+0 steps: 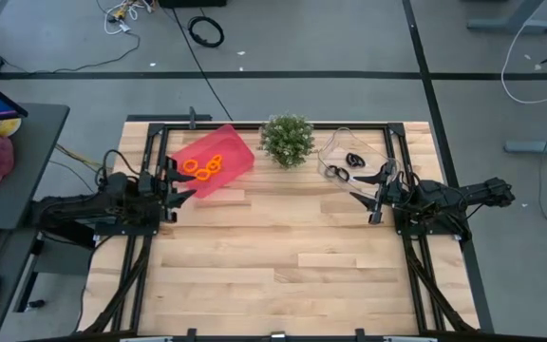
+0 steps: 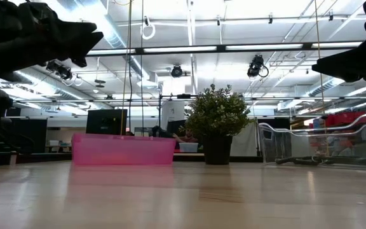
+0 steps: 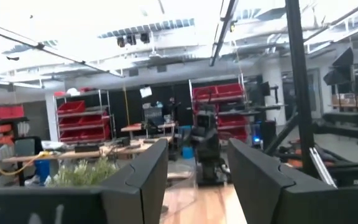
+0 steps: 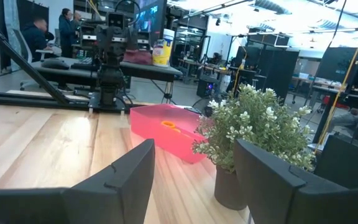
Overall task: Sort spring keychains
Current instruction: Return to Home Position
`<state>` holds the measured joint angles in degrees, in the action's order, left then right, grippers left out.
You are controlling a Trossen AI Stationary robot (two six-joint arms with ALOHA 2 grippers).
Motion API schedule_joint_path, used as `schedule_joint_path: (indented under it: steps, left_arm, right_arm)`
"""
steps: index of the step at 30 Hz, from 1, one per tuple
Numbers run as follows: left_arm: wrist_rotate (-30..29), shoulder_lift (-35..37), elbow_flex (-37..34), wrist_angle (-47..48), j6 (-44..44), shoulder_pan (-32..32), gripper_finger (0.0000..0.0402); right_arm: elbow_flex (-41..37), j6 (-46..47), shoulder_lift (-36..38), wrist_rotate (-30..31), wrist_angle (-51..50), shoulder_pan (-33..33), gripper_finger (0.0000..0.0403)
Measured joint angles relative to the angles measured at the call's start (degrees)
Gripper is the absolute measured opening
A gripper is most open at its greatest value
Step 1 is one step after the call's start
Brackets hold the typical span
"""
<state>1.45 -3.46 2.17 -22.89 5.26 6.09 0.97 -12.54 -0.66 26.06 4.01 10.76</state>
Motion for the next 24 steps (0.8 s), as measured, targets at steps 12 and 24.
schedule_joint_path:
  steps: [12,24]
  left_arm:
    - [-2.12,3.39,-0.02,7.88,1.27,-3.80,0.0172]
    - [-1.99,1.91,0.26,26.29,-3.71,-4.72,0.0172]
  right_arm:
    - [0.00,-0.01,0.01,0.00,0.00,0.01,0.0222]
    - [0.00,-0.02,0.02,0.00,0.00,0.01,0.0222]
